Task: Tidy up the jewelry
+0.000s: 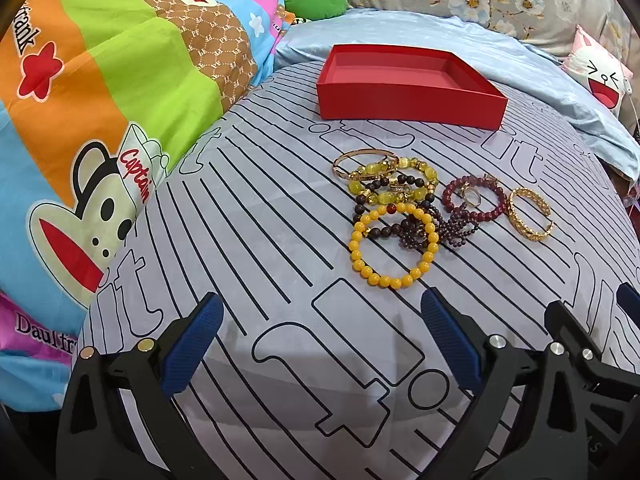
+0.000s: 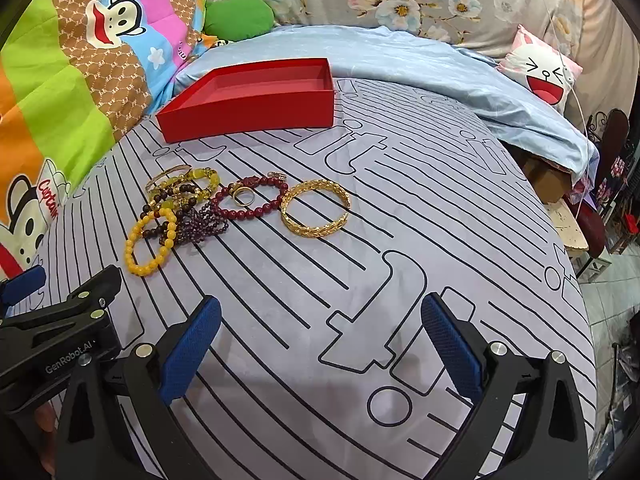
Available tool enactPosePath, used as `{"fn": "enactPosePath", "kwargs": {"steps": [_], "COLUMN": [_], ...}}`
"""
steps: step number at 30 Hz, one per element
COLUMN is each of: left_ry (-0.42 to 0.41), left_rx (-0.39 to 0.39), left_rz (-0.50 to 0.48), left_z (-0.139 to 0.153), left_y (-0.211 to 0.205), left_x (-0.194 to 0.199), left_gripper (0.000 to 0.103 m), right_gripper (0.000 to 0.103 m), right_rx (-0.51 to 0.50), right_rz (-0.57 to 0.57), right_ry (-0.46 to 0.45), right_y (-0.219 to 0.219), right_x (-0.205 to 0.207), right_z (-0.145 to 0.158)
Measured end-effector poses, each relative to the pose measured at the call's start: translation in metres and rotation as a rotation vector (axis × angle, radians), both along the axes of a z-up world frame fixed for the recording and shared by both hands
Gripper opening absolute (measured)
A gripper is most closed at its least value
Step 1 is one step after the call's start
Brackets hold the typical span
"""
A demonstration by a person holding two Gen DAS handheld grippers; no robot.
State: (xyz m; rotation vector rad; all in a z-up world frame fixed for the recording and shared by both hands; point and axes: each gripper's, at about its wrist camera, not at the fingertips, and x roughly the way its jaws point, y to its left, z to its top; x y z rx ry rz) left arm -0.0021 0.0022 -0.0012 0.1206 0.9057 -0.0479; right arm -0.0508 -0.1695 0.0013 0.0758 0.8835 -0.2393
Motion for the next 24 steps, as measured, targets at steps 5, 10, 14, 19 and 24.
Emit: {"fn": "enactPosePath", "kwargs": {"steps": [5,10,14,19,24], "left_ry": [0.002,0.003,0.004,0.008,0.011], "left_rx": [0.002,0.002,0.001,0.001,0.000], "left_rz": [0.001,0.000,0.001,0.002,0.002], "left_z": [-0.0005,-0.0009,-0.0009,-0.0028,-0.0052], "left_y": [-0.0004,-0.0003,-0.0004,-0.0003,-0.0001], "left_x": [-0.0006,-0.0004,-0.0004,0.0003,0.0010], "left_gripper": [0.094,0.094,0.094,0.095,0.094], "right_gripper": [0.097,0.097,0.097,0.097,0.097], "right_rx": [0.000,0.003,0.001,0.001,-0.001], "right_rz": [0.000,-0.001,-0.002,0.000,-0.002], "right_ry": [0.001,0.003,0.004,0.004,0.006], "right_y": [0.0002,-0.0004,0.0000,-0.0013,-0.0012], "right_x": [0.0000,0.0009,0.0011,0.0015,0.0020], "right_z": [-0.0011,-0.0010,-0.0014,-0.0016,-0.0018]}}
